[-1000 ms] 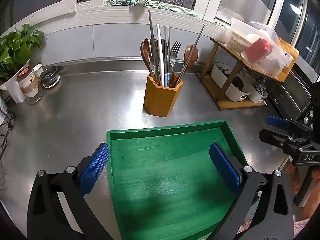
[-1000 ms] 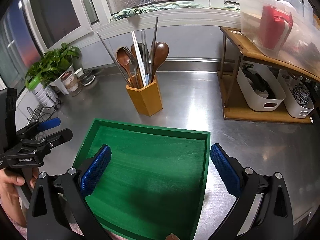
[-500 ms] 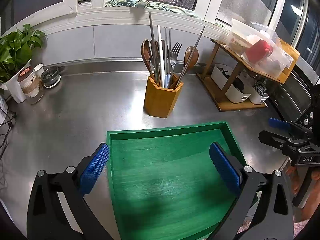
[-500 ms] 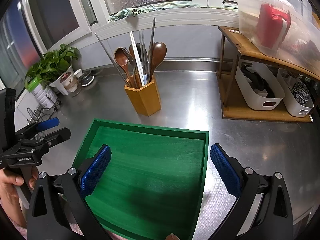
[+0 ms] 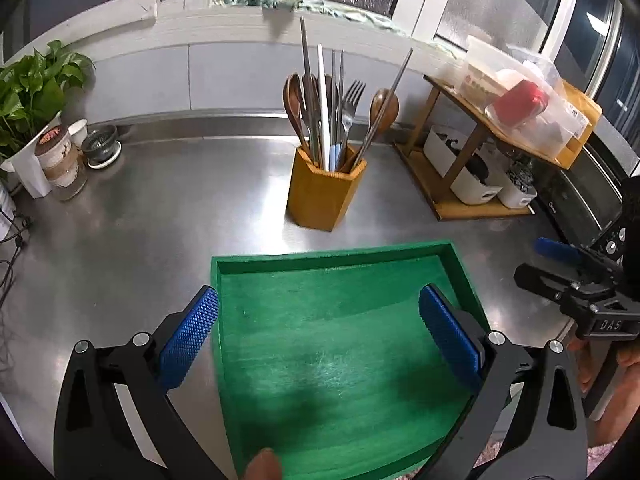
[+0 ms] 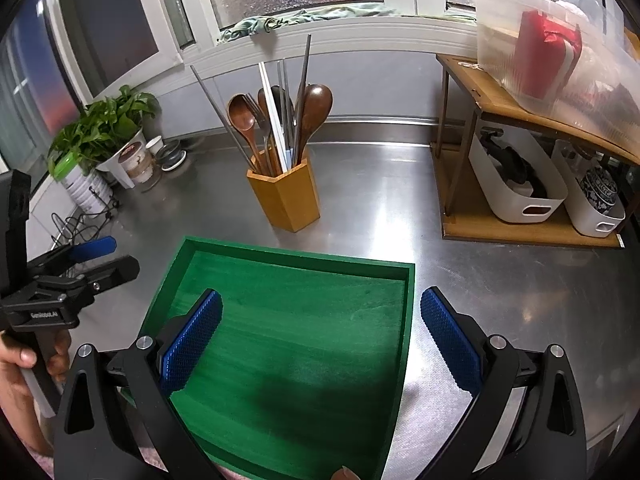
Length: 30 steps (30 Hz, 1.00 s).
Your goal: Organize utensils
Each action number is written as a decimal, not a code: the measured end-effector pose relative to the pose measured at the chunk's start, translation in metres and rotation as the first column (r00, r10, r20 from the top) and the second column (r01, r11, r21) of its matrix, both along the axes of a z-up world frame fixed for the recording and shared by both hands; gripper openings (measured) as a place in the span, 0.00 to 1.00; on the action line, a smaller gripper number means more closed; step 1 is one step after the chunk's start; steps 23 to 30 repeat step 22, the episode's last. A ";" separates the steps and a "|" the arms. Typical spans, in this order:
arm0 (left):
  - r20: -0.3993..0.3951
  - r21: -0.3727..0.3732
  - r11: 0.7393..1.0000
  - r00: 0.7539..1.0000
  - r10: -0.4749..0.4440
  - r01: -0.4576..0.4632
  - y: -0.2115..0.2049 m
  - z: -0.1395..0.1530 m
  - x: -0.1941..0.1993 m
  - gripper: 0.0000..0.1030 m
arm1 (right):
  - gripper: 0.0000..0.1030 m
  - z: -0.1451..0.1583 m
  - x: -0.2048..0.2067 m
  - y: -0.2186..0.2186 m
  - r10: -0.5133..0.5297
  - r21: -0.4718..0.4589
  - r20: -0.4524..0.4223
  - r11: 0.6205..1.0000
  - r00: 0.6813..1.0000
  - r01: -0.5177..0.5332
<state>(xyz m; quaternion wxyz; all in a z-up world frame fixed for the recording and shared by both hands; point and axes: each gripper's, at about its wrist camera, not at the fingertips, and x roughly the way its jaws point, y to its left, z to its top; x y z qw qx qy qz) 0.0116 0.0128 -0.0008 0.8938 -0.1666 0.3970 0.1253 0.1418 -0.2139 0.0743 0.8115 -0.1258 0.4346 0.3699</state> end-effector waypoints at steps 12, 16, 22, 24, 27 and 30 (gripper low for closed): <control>0.020 -0.022 1.000 1.000 0.010 -0.009 0.000 0.002 0.000 0.92 | 0.96 -0.001 0.001 -0.001 0.000 -0.004 -0.007 1.000 1.000 0.000; 0.000 -0.019 1.000 1.000 0.015 -0.015 0.001 0.000 0.002 0.92 | 0.96 -0.002 -0.001 -0.001 0.002 -0.002 -0.009 1.000 1.000 -0.002; -0.015 0.024 0.999 1.000 0.022 -0.021 -0.001 0.001 0.003 0.92 | 0.96 -0.003 -0.001 0.000 -0.001 -0.002 -0.015 1.000 1.000 0.001; -0.015 0.024 0.999 1.000 0.022 -0.021 -0.001 0.001 0.003 0.92 | 0.96 -0.003 -0.001 0.000 -0.001 -0.002 -0.015 1.000 1.000 0.001; -0.015 0.024 0.999 1.000 0.022 -0.021 -0.001 0.001 0.003 0.92 | 0.96 -0.003 -0.001 0.000 -0.001 -0.002 -0.015 1.000 1.000 0.001; -0.015 0.024 0.999 1.000 0.022 -0.021 -0.001 0.001 0.003 0.92 | 0.96 -0.003 -0.001 0.000 -0.001 -0.002 -0.015 1.000 1.000 0.001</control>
